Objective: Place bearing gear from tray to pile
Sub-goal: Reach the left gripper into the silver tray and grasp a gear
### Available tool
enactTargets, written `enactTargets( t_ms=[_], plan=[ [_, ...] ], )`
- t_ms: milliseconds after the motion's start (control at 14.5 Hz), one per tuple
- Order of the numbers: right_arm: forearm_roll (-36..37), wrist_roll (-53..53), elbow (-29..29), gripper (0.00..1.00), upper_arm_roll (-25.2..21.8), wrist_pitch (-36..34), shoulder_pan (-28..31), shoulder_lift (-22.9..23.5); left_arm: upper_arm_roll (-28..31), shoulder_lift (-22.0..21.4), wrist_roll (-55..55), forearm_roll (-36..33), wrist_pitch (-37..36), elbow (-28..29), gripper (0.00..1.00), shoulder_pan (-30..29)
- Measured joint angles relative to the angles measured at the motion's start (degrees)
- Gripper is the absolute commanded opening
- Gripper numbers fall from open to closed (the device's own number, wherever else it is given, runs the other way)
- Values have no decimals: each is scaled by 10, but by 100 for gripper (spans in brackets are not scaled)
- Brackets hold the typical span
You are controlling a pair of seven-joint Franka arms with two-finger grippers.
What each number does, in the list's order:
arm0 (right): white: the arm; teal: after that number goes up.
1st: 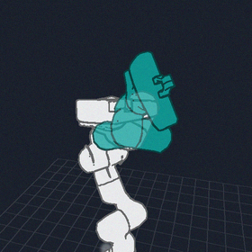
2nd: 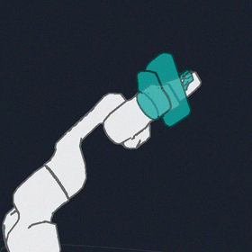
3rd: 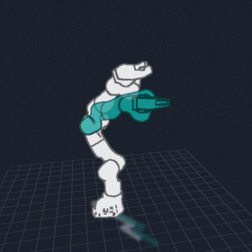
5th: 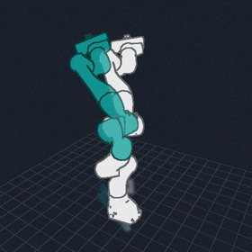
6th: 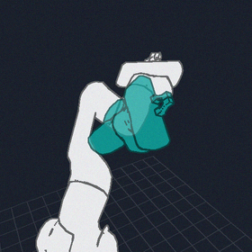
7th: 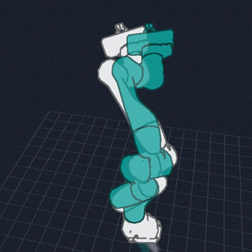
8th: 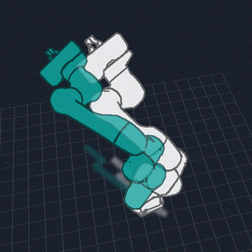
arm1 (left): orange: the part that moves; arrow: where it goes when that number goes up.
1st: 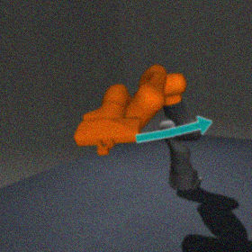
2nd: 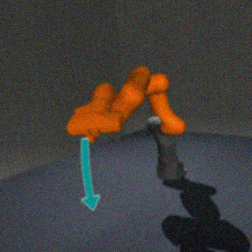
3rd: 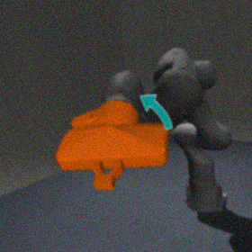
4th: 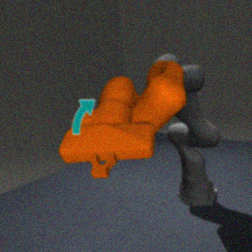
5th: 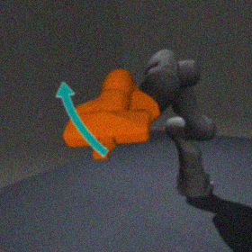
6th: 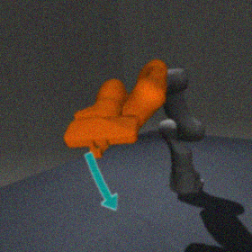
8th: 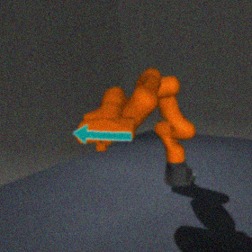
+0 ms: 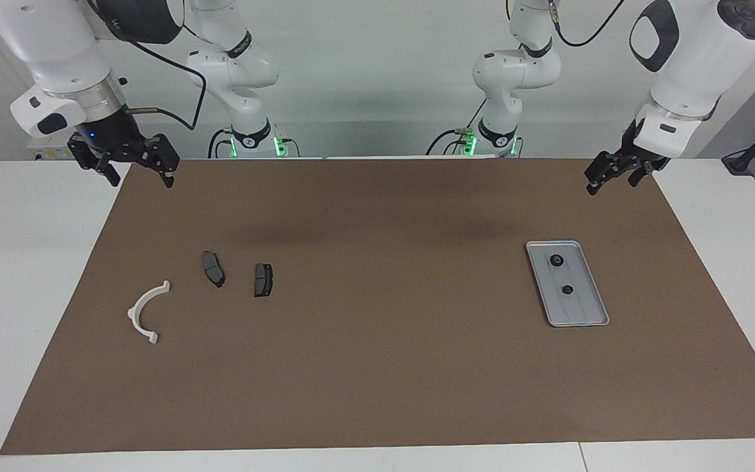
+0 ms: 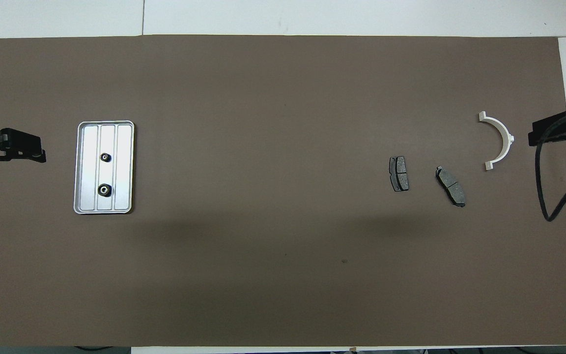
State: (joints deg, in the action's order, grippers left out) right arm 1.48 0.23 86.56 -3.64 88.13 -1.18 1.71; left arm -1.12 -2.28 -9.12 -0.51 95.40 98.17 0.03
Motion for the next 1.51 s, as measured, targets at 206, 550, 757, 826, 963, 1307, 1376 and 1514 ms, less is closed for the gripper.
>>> enactTargets(
  t_ms=[206,550,757,826,963,1307,1376,1514],
  plan=[
    [0,0,0,100,0,0,0,0,3,-8,0,0,74,58,100,-4],
    [0,0,0,100,0,0,0,-1,5,1,2,0,239,202,100,-5],
    [0,0,0,100,0,0,0,-1,5,25,2,0,302,243,95,-12],
    [0,0,0,100,0,0,0,-1,6,33,3,0,328,260,91,-13],
    [0,0,0,100,0,0,0,-1,5,53,6,0,365,288,88,-13],
    [0,1,0,100,14,-10,-2,0,5,86,11,0,382,296,78,-13],
    [0,1,0,100,25,-11,-2,2,4,88,12,0,382,296,76,-13],
    [0,1,-2,100,42,-12,-7,6,3,93,16,0,382,296,75,-13]
  ],
)
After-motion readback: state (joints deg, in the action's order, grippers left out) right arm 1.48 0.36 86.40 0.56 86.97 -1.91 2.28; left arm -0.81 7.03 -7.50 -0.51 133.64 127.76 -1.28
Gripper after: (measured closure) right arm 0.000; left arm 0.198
